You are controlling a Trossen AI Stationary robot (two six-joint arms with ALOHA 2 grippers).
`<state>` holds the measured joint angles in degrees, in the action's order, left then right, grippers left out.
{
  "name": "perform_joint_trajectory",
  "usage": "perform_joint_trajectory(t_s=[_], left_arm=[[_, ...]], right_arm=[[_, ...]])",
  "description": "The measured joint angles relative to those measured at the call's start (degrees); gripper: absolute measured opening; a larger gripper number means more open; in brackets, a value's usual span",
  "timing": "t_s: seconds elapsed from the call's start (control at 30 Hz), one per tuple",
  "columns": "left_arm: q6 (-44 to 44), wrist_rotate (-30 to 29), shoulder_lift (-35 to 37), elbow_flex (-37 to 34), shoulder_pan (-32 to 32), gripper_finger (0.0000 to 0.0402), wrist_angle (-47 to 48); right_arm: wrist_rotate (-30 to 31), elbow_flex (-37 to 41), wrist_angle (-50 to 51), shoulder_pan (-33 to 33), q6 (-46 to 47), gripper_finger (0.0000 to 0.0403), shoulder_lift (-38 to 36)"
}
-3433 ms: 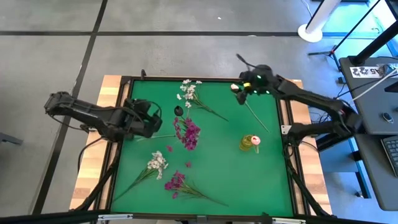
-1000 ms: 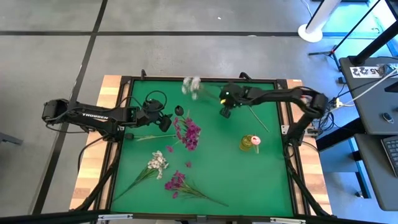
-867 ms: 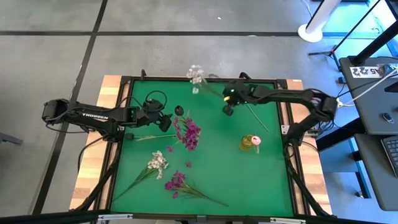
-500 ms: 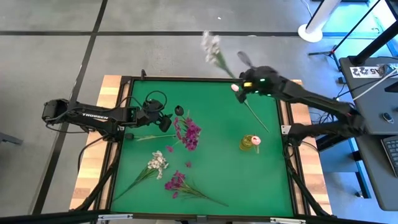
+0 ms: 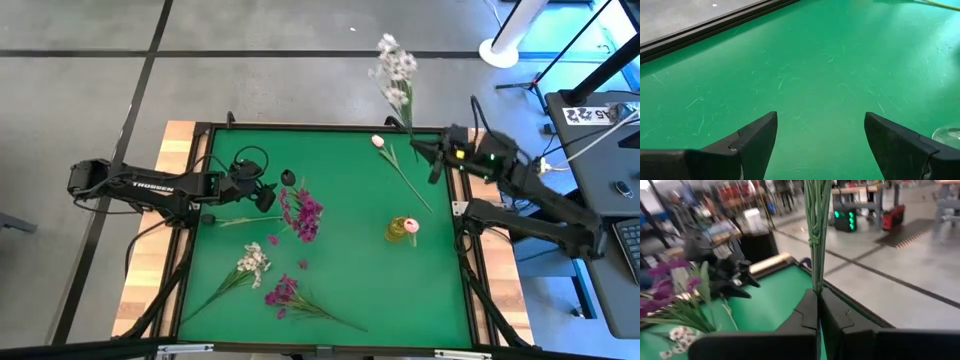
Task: Sort flowers into vase by color
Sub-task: Put the top white flower into the yellow vase
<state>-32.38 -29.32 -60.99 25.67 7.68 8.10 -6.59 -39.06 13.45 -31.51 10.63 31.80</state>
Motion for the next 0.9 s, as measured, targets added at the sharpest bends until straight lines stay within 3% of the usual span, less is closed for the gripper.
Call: perform_joint_trajectory(t_s=[0.2,0.43,0.63,0.9], left_arm=[[0.0,0.0,0.0,0.0,0.0,0.0292,0.0],[0.0,-0.1,0.0,0.0,0.0,0.0292,0.0],[-0.1,-0.1,0.0,0.0,0.0,0.0292,0.0],[-0.4,-0.3,0.0,0.0,0.0,0.0292,0.0]], right_arm=[[-2.6,16.4,-12.8,0.0,4.2,0.0000,-15.0],[-9.5,23.4,-10.0,0.0,4.6,0.0000,-25.9],[-17.0,25.5,-5.4,0.0,6.2,0.0000,-30.3],[-17.6,29.8,-4.8,0.0,8.7,0.0000,-31.6]])
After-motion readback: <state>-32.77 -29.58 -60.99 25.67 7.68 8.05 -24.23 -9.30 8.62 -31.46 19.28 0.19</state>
